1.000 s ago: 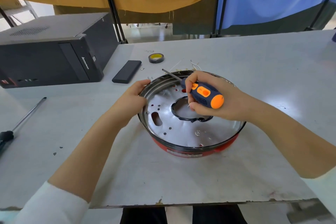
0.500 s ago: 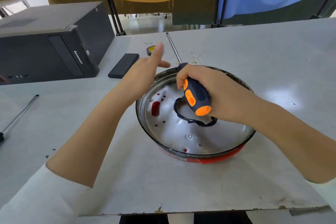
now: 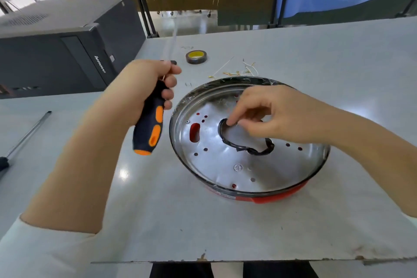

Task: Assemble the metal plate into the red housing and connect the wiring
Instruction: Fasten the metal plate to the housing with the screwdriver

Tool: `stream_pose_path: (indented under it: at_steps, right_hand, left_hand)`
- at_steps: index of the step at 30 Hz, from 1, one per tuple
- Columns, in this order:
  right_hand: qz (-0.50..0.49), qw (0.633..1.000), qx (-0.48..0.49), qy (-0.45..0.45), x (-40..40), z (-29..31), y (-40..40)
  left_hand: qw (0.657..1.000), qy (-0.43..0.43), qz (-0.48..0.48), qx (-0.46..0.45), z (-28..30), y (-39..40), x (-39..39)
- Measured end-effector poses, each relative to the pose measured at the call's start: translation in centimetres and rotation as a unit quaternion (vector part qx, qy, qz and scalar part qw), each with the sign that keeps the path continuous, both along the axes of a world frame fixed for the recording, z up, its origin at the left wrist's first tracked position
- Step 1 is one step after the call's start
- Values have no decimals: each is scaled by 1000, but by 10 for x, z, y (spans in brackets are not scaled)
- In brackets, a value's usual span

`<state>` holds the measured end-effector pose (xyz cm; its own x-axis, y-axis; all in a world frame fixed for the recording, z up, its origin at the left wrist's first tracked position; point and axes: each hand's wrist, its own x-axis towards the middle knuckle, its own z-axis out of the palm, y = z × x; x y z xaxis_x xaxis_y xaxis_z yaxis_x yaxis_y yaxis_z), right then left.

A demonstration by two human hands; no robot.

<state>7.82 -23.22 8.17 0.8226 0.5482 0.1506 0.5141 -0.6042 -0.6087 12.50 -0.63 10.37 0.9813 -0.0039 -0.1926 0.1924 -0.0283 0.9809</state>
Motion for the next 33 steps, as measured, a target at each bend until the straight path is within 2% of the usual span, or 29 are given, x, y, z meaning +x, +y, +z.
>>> stream_pose_path:
  at_steps: [2,4,6,9,11,15,19,26,33]
  right_hand:
    - [17,997,-69,25,0,-3,0]
    - [30,990,-128,51,-1,-9,4]
    - [28,986,-148,65,-2,-15,7]
    - [12,987,-146,69,-2,-21,9]
    - [2,989,-131,64,-2,-22,8]
    - [-17,994,-83,74,-2,-19,6]
    - [-35,994,-21,103,1,-16,6]
    - [-27,981,-83,173,0,-14,12]
    - [-24,979,-71,190,3,-19,12]
  left_hand:
    - [999,37,-20,1,-8,12,1]
    - [996,69,-26,-40,-14,22,6]
    - [996,85,-25,-30,-21,28,9]
    - [993,75,-14,95,-42,27,10]
    - [988,81,-35,126,-54,22,8]
    - [989,65,-55,119,-63,19,6]
    - [992,65,-77,75,-68,19,8]
    - [993,36,-82,75,-74,21,8]
    - [994,26,-65,82,-74,19,7]
